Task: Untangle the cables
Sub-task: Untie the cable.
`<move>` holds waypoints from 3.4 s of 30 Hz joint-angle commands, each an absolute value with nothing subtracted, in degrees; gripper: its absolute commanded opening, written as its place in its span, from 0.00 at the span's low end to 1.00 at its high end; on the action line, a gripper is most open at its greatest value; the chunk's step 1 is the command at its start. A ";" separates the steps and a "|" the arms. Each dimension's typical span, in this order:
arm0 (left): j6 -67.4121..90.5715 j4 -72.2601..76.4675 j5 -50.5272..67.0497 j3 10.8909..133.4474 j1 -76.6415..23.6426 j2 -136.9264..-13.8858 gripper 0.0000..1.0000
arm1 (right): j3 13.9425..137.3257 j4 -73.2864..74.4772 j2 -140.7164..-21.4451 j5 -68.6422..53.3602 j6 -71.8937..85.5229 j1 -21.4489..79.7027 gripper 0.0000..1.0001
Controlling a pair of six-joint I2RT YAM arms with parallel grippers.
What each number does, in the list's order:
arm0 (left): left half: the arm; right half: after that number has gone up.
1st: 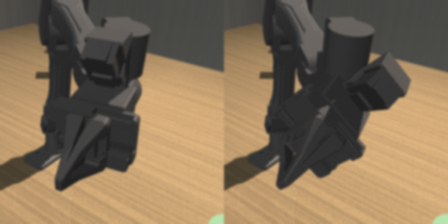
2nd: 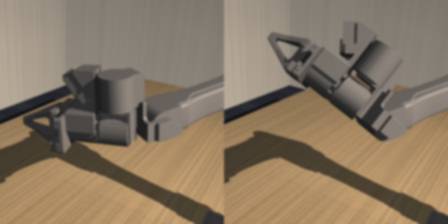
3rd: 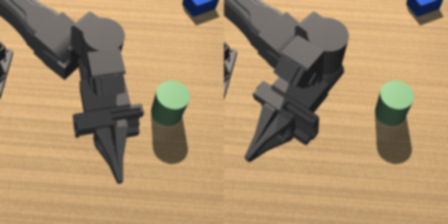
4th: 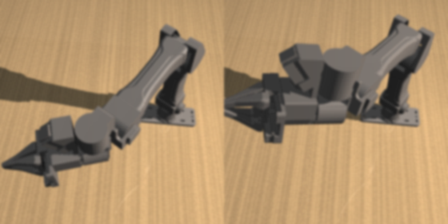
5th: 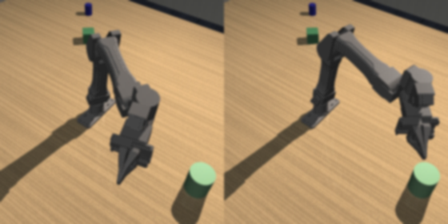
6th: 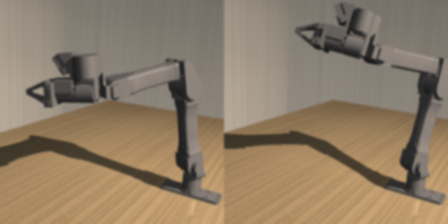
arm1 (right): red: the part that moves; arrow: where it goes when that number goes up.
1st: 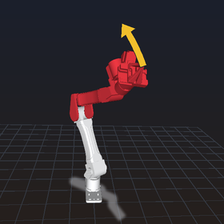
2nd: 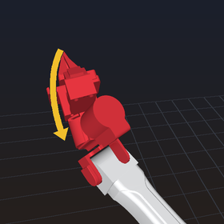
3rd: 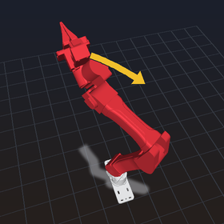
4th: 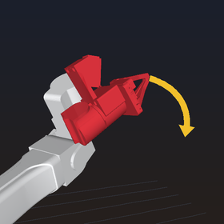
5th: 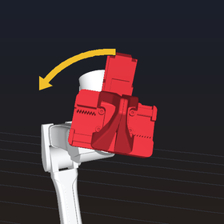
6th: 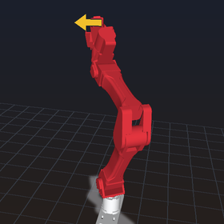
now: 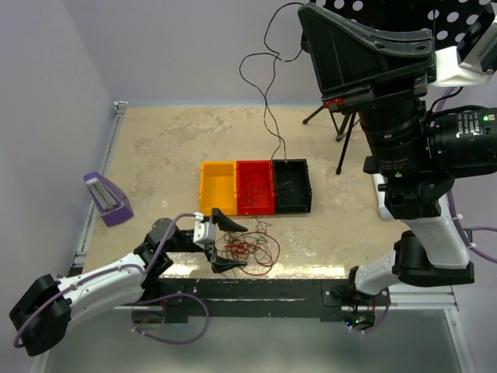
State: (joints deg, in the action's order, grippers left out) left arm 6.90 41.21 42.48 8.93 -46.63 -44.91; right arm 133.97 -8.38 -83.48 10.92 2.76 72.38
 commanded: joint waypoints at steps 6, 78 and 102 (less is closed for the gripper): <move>3.61 48.07 42.45 10.63 -49.22 -46.84 0.91 | 134.74 -12.04 -84.37 8.18 4.75 72.60 0.00; -57.21 -9.15 27.44 11.70 -33.23 -34.98 0.00 | 129.91 -29.69 -64.60 50.45 -45.08 72.60 0.00; -33.15 4.75 28.56 24.69 -30.50 -34.72 0.00 | 122.09 -23.73 -67.50 48.34 -38.41 72.60 0.00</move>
